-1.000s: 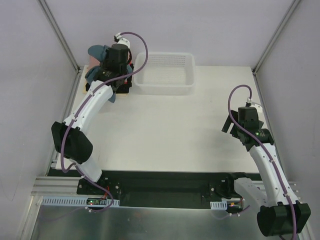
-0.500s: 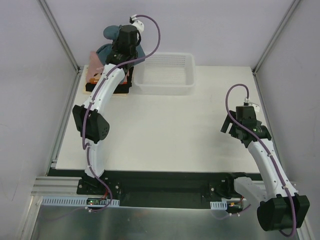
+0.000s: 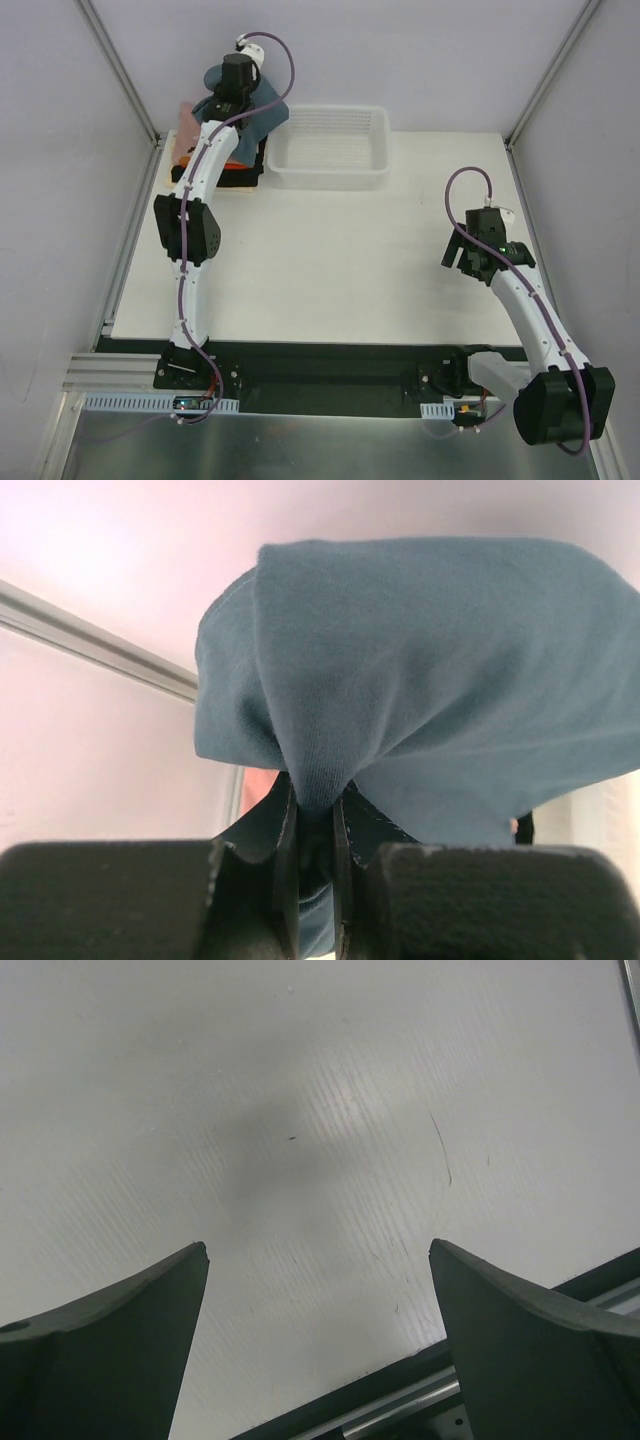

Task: Fold and stack the t-shirts
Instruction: Neatly place the folded tshirt to the corner

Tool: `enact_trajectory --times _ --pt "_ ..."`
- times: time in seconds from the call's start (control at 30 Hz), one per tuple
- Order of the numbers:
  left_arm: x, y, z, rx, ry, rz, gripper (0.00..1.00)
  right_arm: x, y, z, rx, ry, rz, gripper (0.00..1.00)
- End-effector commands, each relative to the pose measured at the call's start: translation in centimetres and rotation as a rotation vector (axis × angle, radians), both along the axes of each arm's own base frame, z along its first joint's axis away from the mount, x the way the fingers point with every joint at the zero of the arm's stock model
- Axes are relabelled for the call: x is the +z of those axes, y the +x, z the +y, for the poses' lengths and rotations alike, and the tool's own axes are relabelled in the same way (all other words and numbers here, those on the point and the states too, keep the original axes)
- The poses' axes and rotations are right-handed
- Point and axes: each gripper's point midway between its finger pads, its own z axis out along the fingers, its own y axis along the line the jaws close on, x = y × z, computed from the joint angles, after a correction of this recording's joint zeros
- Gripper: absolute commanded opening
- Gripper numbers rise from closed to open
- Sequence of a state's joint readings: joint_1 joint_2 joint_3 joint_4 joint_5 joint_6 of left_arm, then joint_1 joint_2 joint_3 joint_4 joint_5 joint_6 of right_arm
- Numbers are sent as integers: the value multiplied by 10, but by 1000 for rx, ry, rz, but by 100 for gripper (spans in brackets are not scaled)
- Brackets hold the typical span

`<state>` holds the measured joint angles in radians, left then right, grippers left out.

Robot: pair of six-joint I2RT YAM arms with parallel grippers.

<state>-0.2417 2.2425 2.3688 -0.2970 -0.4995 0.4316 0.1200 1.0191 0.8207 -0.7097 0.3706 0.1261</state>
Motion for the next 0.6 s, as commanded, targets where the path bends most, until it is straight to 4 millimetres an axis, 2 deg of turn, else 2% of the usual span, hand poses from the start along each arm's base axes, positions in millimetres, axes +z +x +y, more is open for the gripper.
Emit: enact_trajectory --times 0.0,0.3,0.57 --pt "1 22 19 19 -167 -85 0 11 4 -10 -32 -51 2 97" --pt "-35 32 73 131 -232 -57 2 7 8 -13 -48 -72 41 97" --pt "-65 33 105 207 -264 -21 2 4 8 -14 -49 -78 72 97"
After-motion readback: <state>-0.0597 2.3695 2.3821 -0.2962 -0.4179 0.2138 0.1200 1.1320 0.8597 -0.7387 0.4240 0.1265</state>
